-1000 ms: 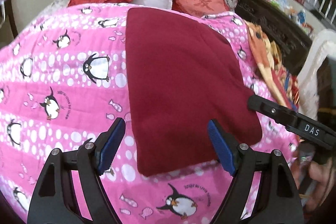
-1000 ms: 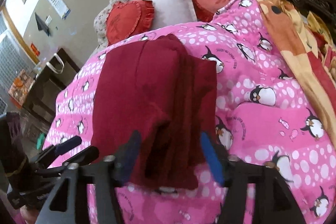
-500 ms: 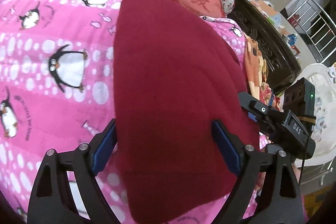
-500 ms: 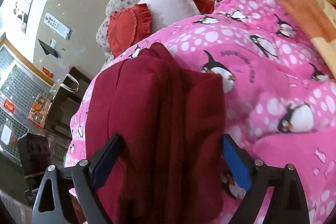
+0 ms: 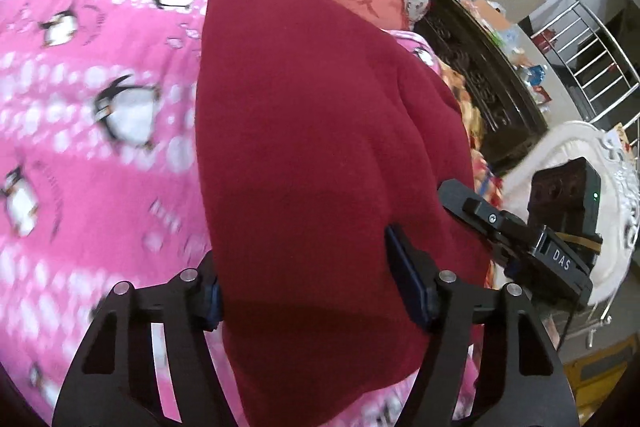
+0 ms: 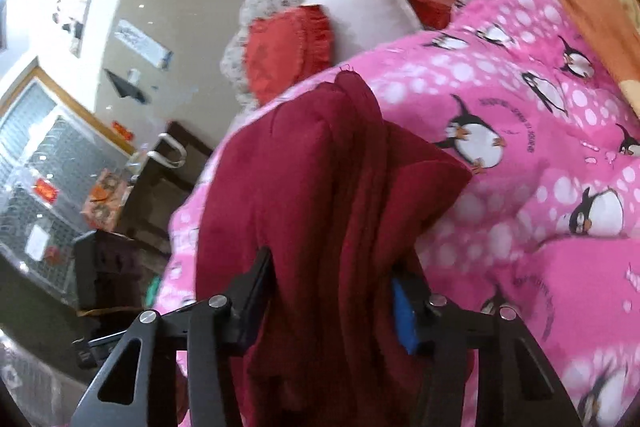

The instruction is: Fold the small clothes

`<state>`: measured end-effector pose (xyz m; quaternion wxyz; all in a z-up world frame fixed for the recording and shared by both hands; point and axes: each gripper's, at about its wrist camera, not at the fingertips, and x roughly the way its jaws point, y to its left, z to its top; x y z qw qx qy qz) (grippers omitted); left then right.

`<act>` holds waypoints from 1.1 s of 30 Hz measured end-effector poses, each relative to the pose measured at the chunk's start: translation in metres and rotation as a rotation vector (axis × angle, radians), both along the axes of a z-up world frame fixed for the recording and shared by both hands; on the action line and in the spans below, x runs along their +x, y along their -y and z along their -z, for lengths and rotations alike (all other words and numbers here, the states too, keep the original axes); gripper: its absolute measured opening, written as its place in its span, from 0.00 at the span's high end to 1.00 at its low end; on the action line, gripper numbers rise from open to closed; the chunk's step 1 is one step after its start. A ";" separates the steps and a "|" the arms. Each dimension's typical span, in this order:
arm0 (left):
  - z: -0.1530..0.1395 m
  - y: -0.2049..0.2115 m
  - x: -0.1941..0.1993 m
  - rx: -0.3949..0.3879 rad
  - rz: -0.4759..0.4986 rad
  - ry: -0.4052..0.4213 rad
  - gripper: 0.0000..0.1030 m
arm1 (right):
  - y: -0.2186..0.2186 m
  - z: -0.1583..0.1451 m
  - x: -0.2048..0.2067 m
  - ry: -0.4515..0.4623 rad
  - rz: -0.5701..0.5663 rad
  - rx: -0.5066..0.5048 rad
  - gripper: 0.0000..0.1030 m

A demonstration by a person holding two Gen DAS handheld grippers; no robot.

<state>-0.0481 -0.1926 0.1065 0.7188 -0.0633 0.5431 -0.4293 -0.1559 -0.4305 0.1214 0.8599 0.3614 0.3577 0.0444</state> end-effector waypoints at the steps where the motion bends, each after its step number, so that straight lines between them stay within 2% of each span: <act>1: -0.007 -0.011 -0.007 0.018 0.005 0.003 0.34 | -0.008 -0.005 -0.006 -0.003 -0.020 0.007 0.51; 5: -0.011 -0.052 -0.031 0.094 0.014 0.020 0.34 | -0.051 -0.004 -0.027 -0.040 -0.082 0.000 0.51; 8: 0.009 -0.070 -0.044 0.169 0.005 0.021 0.34 | -0.074 0.021 -0.032 -0.134 -0.092 0.000 0.49; 10: 0.025 -0.076 -0.051 0.214 -0.012 0.017 0.34 | -0.082 0.030 -0.034 -0.203 -0.086 -0.063 0.48; 12: 0.026 -0.083 -0.057 0.205 -0.040 0.069 0.34 | -0.084 0.020 -0.047 -0.186 -0.060 -0.110 0.48; 15: 0.021 -0.085 -0.060 0.218 -0.070 0.090 0.33 | -0.086 -0.004 -0.062 -0.132 -0.033 -0.129 0.48; 18: 0.013 -0.084 -0.065 0.252 -0.108 0.150 0.32 | -0.117 -0.036 -0.065 -0.042 -0.135 -0.251 0.48; 21: 0.008 -0.091 -0.072 0.272 -0.135 0.214 0.32 | -0.150 -0.045 -0.067 0.003 -0.223 -0.341 0.55; 23: 0.002 -0.097 -0.077 0.284 -0.162 0.273 0.32 | -0.162 -0.034 -0.067 -0.026 -0.256 -0.376 0.62; 26: -0.005 -0.108 -0.084 0.295 -0.188 0.334 0.32 | -0.170 -0.002 -0.072 -0.099 -0.275 -0.412 0.68; 27: -0.006 -0.109 -0.086 0.300 -0.187 0.347 0.32 | -0.166 0.013 -0.067 -0.143 -0.266 -0.446 0.73; 30: -0.009 -0.110 -0.094 0.321 -0.204 0.399 0.32 | -0.160 0.030 -0.076 -0.175 -0.233 -0.426 0.73; 33: -0.015 -0.115 -0.099 0.311 -0.219 0.407 0.32 | -0.156 0.033 -0.081 -0.183 -0.213 -0.430 0.73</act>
